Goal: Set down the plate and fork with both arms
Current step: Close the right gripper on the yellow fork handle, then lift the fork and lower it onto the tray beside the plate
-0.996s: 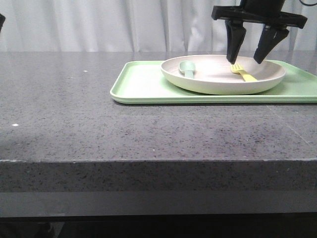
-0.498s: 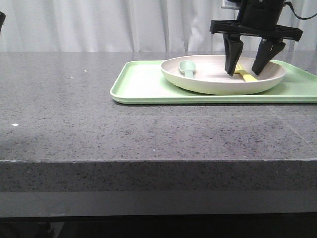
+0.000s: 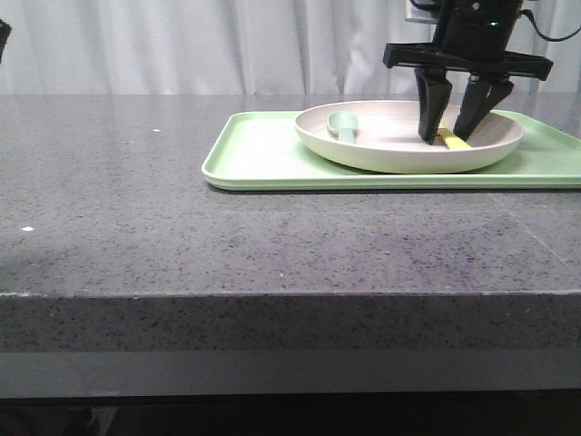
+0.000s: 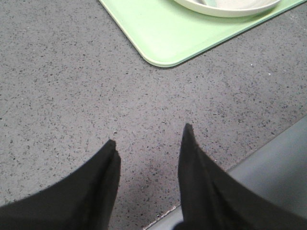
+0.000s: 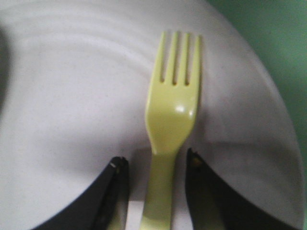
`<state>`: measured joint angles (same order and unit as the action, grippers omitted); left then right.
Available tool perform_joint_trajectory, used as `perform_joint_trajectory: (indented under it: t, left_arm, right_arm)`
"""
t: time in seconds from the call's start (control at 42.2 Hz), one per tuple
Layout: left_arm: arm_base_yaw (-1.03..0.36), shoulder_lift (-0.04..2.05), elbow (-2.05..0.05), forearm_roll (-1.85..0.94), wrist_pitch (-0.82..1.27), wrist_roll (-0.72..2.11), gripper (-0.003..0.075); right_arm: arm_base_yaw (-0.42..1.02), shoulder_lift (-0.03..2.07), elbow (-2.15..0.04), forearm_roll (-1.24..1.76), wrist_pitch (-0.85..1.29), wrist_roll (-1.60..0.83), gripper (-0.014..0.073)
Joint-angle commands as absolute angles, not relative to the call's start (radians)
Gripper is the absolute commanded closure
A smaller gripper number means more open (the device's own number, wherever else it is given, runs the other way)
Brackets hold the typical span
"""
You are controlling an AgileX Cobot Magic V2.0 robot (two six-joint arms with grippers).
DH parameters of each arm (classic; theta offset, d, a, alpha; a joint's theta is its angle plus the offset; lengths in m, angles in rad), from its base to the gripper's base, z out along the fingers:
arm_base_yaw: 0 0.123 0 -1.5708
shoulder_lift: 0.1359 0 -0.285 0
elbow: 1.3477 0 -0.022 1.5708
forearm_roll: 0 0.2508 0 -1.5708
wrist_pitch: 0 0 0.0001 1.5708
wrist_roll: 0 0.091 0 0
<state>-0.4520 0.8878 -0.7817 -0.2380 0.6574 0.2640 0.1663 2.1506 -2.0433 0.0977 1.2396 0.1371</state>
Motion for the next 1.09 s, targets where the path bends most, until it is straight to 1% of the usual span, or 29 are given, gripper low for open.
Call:
perform_joint_trajectory:
  t: [0.0, 0.332, 0.522, 0.83, 1.067]
  left_arm:
    - [-0.45, 0.877, -0.809, -0.251, 0.584, 0.265, 0.0425]
    - [-0.45, 0.877, -0.809, -0.23, 0.584, 0.265, 0.0425]
    - [-0.45, 0.877, -0.809, -0.23, 0.584, 0.265, 0.0425]
    - [-0.45, 0.877, -0.809, -0.23, 0.584, 0.265, 0.0425]
    - [-0.45, 0.877, -0.809, -0.23, 0.584, 0.265, 0.0425]
  right_arm:
    - [0.167, 2.095, -2.073, 0.091, 1.336, 0.126, 0.0404]
    - [0.167, 2.08, -2.073, 0.091, 1.336, 0.126, 0.0519]
    - [0.167, 2.042, -2.073, 0.091, 1.336, 0.125, 0.0517]
    - [0.16, 1.883, -2.073, 0.066, 1.336, 0.091, 0.0517]
    - [0.1, 1.809, -2.068, 0.022, 1.336, 0.091, 0.0517]
